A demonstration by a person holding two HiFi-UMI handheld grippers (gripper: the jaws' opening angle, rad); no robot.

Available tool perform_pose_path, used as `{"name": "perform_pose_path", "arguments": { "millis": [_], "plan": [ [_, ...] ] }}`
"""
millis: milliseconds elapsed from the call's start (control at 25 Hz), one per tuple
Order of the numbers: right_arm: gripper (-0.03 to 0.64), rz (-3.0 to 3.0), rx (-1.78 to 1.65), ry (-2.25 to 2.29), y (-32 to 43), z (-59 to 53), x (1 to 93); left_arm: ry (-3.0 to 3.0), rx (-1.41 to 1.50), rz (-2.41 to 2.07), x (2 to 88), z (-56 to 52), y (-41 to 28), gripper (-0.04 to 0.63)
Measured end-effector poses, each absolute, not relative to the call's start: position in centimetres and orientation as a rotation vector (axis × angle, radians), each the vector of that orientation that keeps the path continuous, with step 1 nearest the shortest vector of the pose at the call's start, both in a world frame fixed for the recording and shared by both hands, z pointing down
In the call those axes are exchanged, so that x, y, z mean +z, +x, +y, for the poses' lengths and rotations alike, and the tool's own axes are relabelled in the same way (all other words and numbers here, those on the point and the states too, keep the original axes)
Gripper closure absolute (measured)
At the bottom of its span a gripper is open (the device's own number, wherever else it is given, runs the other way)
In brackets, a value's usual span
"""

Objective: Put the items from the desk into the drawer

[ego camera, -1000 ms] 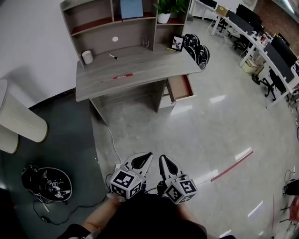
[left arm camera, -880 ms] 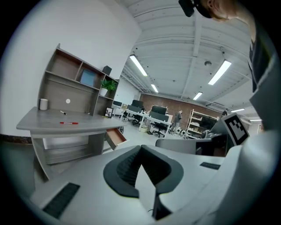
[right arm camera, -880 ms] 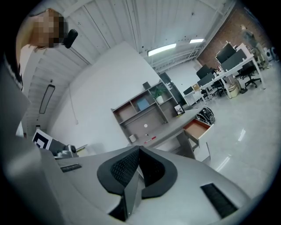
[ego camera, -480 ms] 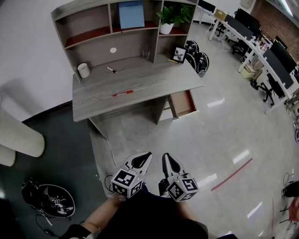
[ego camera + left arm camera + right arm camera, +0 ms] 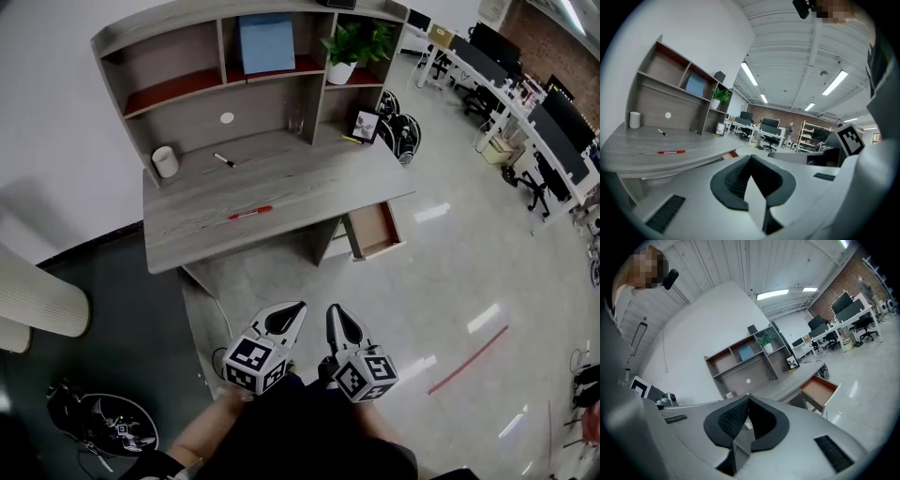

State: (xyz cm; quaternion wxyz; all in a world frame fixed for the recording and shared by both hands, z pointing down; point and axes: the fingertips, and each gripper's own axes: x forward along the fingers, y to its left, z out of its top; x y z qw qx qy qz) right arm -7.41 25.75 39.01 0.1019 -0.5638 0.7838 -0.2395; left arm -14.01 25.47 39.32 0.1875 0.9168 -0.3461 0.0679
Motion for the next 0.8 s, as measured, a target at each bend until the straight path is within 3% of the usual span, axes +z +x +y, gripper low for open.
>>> {"name": "perform_pose_path", "arguments": {
  "millis": [360,800],
  "plan": [
    [0.607,2.227,-0.867,-1.838,-5.0,24.6,42.2,2.524,0.25,-0.904,41.3,25.8,-14.1,0.569],
    [0.607,2.255,-0.821,-1.773,-4.2,17.6,42.0,2.551,0.285,-0.88,41.8,20.2,-11.6,0.569]
  ]
}}
